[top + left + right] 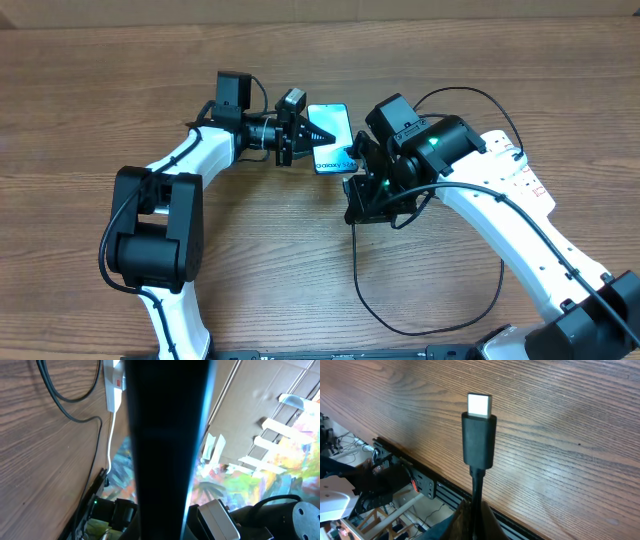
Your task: Plug charger to phone and switch on socket
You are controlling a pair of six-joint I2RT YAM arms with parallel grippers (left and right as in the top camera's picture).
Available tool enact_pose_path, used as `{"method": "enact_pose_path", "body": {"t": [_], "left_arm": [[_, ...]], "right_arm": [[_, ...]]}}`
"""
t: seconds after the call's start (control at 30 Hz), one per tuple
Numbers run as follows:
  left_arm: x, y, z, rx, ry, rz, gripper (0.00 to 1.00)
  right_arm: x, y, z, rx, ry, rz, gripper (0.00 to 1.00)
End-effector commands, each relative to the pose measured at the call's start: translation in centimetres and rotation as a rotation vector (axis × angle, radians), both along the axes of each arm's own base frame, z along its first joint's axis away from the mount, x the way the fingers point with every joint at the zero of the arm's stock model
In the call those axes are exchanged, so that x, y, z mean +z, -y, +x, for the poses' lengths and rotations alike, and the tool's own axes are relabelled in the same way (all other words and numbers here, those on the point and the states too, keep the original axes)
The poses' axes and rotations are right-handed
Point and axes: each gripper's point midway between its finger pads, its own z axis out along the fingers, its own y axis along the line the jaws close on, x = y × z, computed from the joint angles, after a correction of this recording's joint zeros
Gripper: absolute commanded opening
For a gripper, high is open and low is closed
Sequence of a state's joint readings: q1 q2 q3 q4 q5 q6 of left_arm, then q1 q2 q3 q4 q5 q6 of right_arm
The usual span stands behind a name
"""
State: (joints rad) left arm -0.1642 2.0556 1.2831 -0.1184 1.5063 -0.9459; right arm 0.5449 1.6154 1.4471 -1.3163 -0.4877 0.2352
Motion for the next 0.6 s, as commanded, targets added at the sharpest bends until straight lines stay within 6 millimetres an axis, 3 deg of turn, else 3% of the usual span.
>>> {"method": "enact_pose_path", "body": {"t": [0.0,0.37,0.57], "left_arm": [[0.4,0.1,-0.2,-0.018,0.047,-0.024,0.04],[0.6,0.0,-0.4,-0.028,0.029,-0.035,0.04],[0.6,0.0,-0.4,-0.031,0.119,-0.047,0.04]], "right_arm": [[0.4,-1.1,0.0,0.024,0.008,0.017,0.04],[-1.0,-1.8,0.1,0.031,-0.026,0.002,0.04],[-0.9,-2.0,0.5,0.016,-0.016,0.010,0.04]]}}
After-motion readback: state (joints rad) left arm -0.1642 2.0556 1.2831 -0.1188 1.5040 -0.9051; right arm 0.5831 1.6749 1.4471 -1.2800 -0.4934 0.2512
